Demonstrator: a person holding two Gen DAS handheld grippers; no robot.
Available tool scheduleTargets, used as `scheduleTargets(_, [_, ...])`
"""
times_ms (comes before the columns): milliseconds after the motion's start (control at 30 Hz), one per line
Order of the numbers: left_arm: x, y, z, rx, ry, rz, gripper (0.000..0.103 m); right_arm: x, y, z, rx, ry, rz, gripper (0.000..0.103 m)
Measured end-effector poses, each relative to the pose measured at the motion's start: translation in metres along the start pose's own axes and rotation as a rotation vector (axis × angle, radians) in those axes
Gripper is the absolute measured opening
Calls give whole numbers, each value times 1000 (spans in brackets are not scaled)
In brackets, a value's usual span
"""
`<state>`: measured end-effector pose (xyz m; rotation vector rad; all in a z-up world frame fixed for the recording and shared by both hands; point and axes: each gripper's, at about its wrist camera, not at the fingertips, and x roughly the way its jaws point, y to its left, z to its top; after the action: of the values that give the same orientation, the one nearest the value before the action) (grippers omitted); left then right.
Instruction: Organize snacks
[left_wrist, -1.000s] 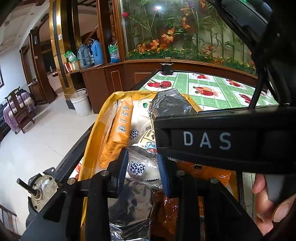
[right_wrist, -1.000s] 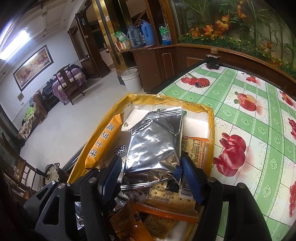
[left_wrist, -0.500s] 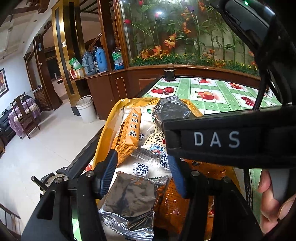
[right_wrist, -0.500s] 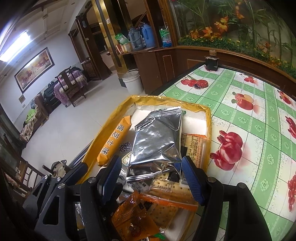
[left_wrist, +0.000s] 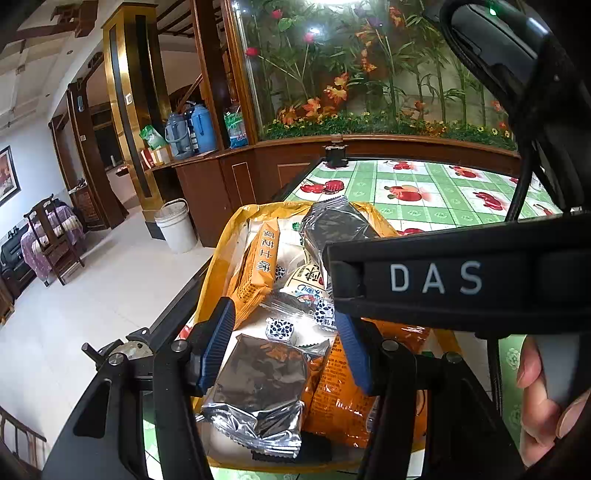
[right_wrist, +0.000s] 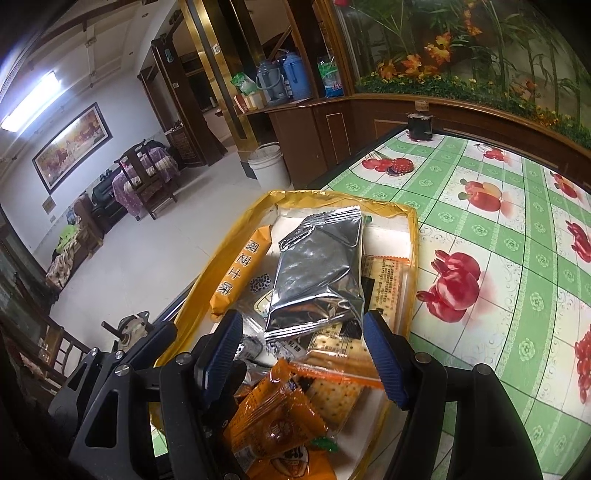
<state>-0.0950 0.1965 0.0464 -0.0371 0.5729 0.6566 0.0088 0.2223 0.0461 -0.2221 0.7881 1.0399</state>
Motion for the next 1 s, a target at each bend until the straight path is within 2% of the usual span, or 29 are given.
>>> scheduleTargets(467, [-13,-3,-6,-2,-2,-10,59,-18,-4,-20,84,-59,41,75])
scheduleTargets(800, [-36,-19,-25,-13,11,-8,59,-34,-11,-50,184,-80,128,79])
scheduleTargets(867, [-39,-23,-29,-7,18,-9,68,-35,-14,-56,210,-68,155,79])
scheduleTargets(900, [-40,-23,-30,-7,19,-11,77,-36,-16,-59,224,-59,179,79])
scheduleTargets(1000, [-44,-22,-32,-31,13,-44,80,-42,-20,-68,248,-58,225,83])
